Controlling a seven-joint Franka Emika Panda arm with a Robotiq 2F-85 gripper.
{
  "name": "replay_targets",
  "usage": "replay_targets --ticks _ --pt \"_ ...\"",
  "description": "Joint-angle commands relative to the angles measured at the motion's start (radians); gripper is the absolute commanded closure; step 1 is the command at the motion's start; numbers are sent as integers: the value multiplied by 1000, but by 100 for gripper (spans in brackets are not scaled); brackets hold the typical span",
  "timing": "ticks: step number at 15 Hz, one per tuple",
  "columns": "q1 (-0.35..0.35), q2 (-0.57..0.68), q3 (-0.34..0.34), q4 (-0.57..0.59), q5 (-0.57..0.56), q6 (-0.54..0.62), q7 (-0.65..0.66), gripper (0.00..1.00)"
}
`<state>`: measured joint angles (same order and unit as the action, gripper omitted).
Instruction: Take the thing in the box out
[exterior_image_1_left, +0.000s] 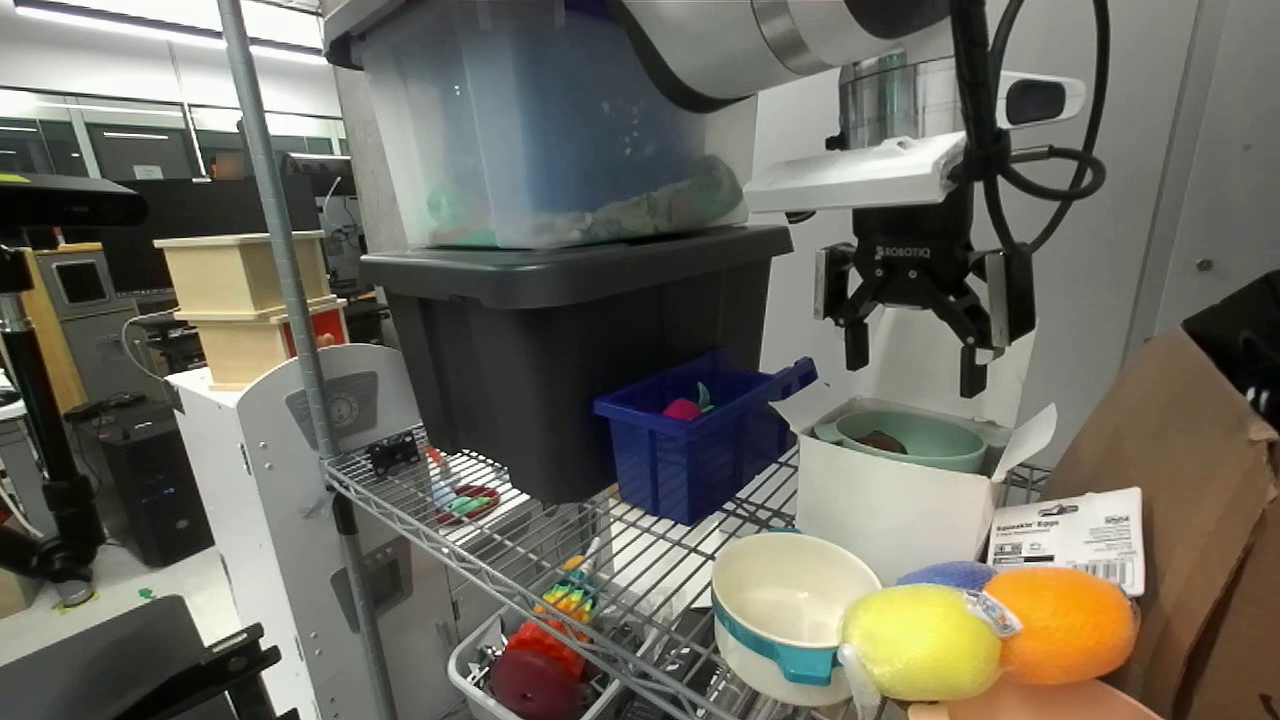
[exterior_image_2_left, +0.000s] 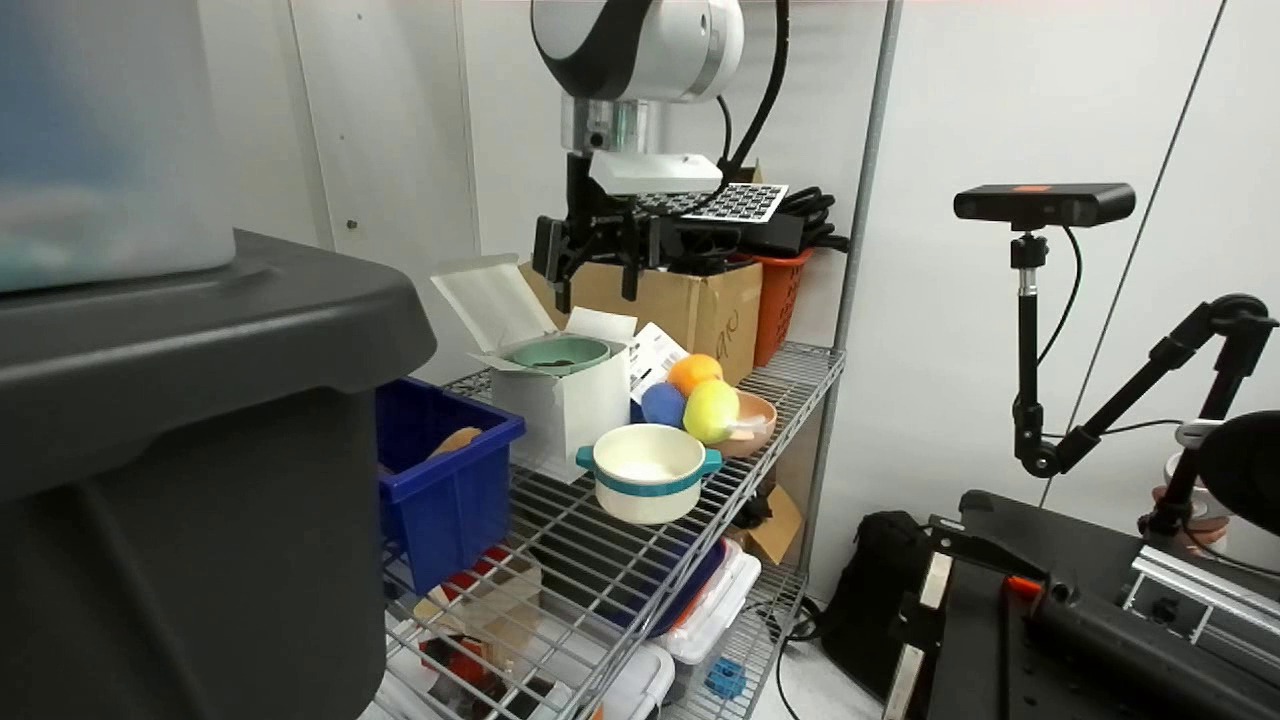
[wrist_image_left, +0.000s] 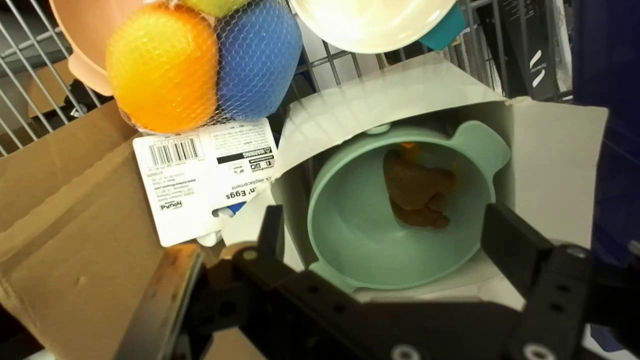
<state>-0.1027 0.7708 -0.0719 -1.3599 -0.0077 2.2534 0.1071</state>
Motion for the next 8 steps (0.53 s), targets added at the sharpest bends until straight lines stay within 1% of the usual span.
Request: replay_targets --ticks 1,8 --pt "-14 36 17 58 28 -36 -36 0" --pt "-12 93 21 114 30 -51 -27 0"
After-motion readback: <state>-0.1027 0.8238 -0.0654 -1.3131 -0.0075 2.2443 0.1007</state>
